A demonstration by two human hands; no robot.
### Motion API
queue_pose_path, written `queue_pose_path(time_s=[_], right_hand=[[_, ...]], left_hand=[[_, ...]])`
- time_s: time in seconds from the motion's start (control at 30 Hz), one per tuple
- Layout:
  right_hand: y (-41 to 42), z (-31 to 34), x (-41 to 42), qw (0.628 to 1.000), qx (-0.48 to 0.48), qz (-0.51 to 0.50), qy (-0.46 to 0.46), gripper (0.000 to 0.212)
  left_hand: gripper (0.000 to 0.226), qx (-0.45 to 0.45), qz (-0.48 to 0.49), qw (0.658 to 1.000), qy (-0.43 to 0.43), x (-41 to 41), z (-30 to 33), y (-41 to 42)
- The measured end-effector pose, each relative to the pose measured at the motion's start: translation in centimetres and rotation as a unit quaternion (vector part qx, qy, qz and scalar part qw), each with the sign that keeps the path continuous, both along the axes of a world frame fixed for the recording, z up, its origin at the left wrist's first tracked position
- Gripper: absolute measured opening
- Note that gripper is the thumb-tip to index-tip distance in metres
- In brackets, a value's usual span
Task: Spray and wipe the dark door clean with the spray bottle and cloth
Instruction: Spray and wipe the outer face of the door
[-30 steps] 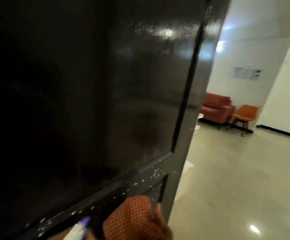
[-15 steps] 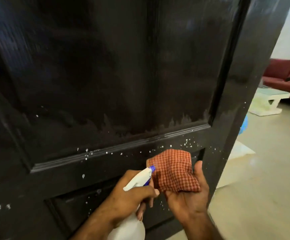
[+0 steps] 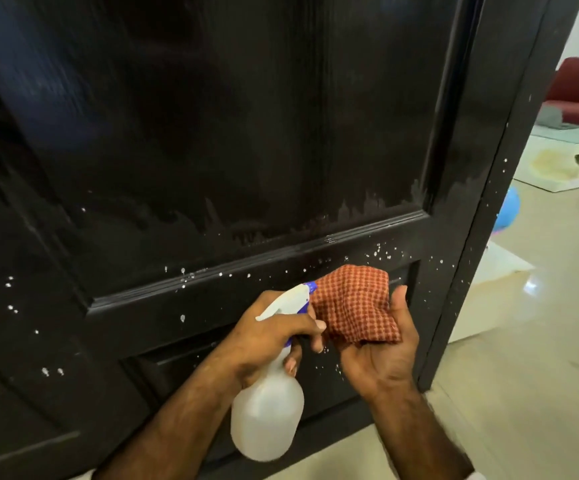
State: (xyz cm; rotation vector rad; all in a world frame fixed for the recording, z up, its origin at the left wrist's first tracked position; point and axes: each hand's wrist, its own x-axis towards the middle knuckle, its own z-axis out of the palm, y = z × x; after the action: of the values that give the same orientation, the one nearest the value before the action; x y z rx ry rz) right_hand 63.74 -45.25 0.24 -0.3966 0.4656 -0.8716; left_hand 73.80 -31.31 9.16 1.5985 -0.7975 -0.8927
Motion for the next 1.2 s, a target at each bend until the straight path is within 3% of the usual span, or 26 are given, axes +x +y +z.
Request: queue_pose_path(time_s=[0.1,0.2,0.27,0.33,0.4,0.5,0.63,0.67,0.7,0.73,0.83,0.87,0.93,1.07,1.13,1.2], right_hand=[[-0.5,0.4,0.4,1.0,-0.021,-0.005,0.01,0.067],[-2.5,2.9,0.8,0.99,-0.086,-0.103,0.042,0.066],[-4.8,6.1,1.4,0.967,-0.153,-0.2,0.051,0.057],[-7.9,9.9,2.9,0.913,-0.257,-0.301,0.094,0.042],[-10.0,12.3,5.8,0.82,-0.387,-0.379,0.185,0.045],[-11.9,10.8,9.8,0.605,-0.596,-0.435,0.3,0.059],[-15.3,6.1,7.3,0.378,-0.782,-0.394,0.301,0.057],[-17.4,5.5,6.2,0.338,-0.794,-0.4,0.309,0.056],[-19.4,5.4,5.3,0.339,-0.782,-0.408,0.326,0.056],[-21.3,5.7,4.8,0.37,-0.749,-0.424,0.35,0.056],[-24.1,10.0,5.2,0.546,-0.595,-0.457,0.373,0.059],[-24.4,12.1,5.7,0.584,-0.558,-0.464,0.365,0.062],[-25.0,15.9,6.3,0.596,-0.541,-0.476,0.354,0.064],[-26.0,16.4,6.0,0.544,-0.59,-0.482,0.352,0.061],[-26.0,11.8,5.6,0.567,-0.568,-0.481,0.354,0.061],[-25.2,6.2,5.2,0.618,-0.526,-0.453,0.37,0.062]], left_hand=[[0.007,-0.023,-0.021,0.999,-0.021,0.8,-0.3,0.0],[0.022,-0.051,-0.019,0.999,-0.004,0.9,0.4,0.1],[0.024,-0.07,0.003,0.998,0.007,1.5,1.7,-0.4],[0.026,-0.097,0.019,0.995,0.001,2.3,3.7,-1.2],[0.032,-0.117,0.029,0.993,-0.019,2.7,5.9,-2.0],[0.034,-0.137,0.047,0.988,-0.051,3.0,9.2,-3.3],[0.026,-0.174,0.067,0.98,-0.068,3.6,11.8,-4.8],[0.029,-0.179,0.071,0.979,-0.072,3.6,12.2,-5.3],[0.033,-0.182,0.074,0.978,-0.076,3.6,12.5,-5.7],[0.036,-0.183,0.074,0.977,-0.08,3.5,12.8,-6.2],[0.031,-0.182,0.077,0.976,-0.094,3.4,13.5,-7.8],[0.025,-0.182,0.076,0.975,-0.101,3.4,13.6,-8.4],[0.018,-0.186,0.074,0.974,-0.107,3.4,13.7,-9.6],[0.018,-0.205,0.063,0.971,-0.109,3.1,13.6,-11.1],[0.019,-0.204,0.063,0.968,-0.128,3.1,13.4,-11.3],[0.022,-0.2,0.059,0.967,-0.147,3.3,13.0,-11.4]])
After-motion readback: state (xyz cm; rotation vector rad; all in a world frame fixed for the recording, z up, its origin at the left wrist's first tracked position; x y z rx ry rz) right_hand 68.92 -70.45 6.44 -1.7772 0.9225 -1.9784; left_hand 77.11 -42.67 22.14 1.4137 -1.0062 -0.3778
